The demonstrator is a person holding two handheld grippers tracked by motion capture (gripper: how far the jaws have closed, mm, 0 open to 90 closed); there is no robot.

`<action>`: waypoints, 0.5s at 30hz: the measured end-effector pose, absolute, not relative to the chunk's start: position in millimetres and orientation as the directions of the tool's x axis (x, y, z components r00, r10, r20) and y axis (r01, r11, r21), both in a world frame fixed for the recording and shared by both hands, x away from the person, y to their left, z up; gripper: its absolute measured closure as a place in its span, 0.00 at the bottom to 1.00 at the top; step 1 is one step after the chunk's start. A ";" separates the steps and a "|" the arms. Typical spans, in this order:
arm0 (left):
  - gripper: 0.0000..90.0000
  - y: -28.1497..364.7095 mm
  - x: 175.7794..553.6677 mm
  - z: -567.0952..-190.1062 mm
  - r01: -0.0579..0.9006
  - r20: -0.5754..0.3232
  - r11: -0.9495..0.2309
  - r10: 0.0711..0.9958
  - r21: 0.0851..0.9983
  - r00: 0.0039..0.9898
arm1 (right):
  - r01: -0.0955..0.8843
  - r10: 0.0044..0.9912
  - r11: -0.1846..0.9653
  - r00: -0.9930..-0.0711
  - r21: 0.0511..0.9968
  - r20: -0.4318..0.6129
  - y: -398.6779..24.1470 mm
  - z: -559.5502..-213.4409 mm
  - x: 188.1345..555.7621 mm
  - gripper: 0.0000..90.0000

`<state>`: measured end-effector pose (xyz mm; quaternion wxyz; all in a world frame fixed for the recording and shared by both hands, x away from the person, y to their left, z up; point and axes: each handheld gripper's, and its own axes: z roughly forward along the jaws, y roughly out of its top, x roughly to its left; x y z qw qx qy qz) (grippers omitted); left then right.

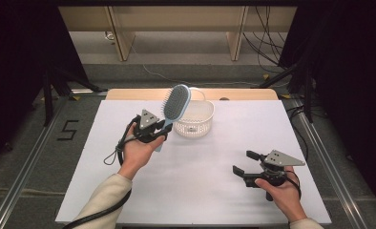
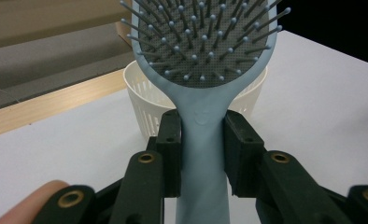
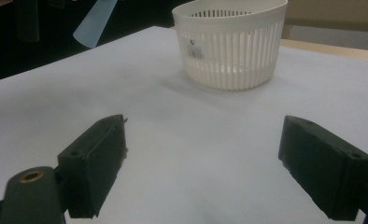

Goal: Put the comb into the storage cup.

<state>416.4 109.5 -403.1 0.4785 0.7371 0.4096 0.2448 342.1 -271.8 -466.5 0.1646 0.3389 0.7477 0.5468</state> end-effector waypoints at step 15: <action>0.78 105.2 420.6 -401.9 0.360 -0.029 -0.205 0.835 0.910 0.549 | 0.326 0.685 0.172 -0.717 0.930 0.125 -271.3 -466.7 342.0 0.18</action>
